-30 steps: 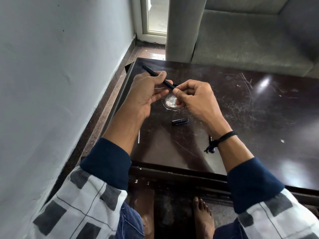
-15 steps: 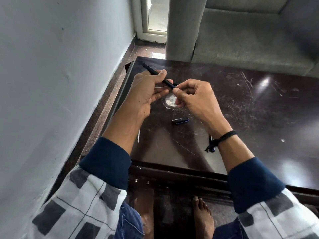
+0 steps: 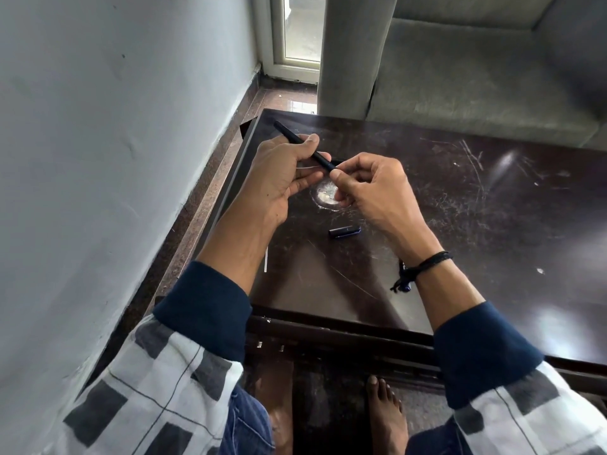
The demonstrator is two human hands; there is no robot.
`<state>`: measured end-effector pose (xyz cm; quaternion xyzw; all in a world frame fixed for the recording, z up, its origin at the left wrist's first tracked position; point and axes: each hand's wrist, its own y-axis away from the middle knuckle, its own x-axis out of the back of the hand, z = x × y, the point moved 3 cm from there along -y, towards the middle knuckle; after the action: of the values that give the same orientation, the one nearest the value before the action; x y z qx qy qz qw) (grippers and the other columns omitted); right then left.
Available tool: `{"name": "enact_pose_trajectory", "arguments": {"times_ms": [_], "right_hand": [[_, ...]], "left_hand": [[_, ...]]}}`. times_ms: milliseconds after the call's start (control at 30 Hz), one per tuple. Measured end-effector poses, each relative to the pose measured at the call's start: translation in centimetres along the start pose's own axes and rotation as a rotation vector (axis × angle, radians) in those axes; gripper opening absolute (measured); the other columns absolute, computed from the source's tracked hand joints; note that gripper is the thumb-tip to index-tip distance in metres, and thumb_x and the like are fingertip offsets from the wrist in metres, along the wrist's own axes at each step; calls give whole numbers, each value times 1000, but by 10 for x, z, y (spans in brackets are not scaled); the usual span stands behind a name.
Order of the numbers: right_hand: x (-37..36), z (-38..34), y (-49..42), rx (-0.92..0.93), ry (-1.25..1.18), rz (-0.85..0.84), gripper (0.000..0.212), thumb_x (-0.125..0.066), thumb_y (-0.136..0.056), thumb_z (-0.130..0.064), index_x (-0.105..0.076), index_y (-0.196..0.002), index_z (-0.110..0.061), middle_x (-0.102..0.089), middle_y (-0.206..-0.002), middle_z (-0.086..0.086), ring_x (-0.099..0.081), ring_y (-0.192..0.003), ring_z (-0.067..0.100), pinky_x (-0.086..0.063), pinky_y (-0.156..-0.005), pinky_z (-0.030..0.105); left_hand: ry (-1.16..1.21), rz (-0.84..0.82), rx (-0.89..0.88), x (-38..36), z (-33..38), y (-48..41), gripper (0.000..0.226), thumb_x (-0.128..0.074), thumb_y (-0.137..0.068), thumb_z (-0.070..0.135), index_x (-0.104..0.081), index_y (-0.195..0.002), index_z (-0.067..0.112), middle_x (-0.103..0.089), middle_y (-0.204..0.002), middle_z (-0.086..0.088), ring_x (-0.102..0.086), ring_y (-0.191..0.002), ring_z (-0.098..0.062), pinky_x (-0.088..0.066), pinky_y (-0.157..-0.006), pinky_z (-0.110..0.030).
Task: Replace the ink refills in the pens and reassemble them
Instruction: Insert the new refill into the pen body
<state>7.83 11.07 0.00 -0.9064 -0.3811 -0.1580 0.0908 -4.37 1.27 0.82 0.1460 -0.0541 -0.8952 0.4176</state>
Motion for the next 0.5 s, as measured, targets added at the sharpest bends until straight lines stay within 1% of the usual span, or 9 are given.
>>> {"name": "enact_pose_trajectory", "arguments": {"times_ms": [100,233,333,433,500], "right_hand": [[0,0,1,-5,-3,-5,7,-72,-96,-17,-72,-96,-10,-75,-72,6,-68,-62,10,-57,-65,25],[2,0,0,-7,-1,1,4,-73,-95,-17,-73,-97,-13,-76,-73,6,-69,-63,13,-59,-67,27],[2,0,0,-8,-6,7,2,-74,-94,-15,-72,-95,-16,-76,-72,4,-69,-62,13,-60,-68,29],[2,0,0,-17,-32,1,5,-72,-95,-11,-70,-91,-14,-76,-70,4,-68,-58,10,-57,-63,25],[3,-2,1,-24,-52,-18,3,-71,-95,-8,-71,-92,-9,-75,-68,5,-67,-57,11,-55,-60,21]], "left_hand": [[5,1,-4,0,1,0,6,-65,-96,16,-65,-99,12,-78,-88,-9,-77,-87,-24,-60,-74,-27],[11,10,-15,0,1,0,3,-64,-97,15,-65,-98,12,-78,-88,-10,-77,-87,-25,-61,-78,-31],[35,14,-15,0,0,-1,2,-65,-96,12,-65,-95,11,-77,-86,-10,-76,-89,-26,-62,-78,-32],[43,14,-16,0,-1,-2,2,-65,-96,10,-64,-94,10,-77,-87,-13,-76,-90,-26,-62,-77,-32],[45,8,-16,1,-1,-3,2,-65,-96,9,-64,-94,9,-76,-88,-14,-76,-89,-26,-62,-75,-31]]}}
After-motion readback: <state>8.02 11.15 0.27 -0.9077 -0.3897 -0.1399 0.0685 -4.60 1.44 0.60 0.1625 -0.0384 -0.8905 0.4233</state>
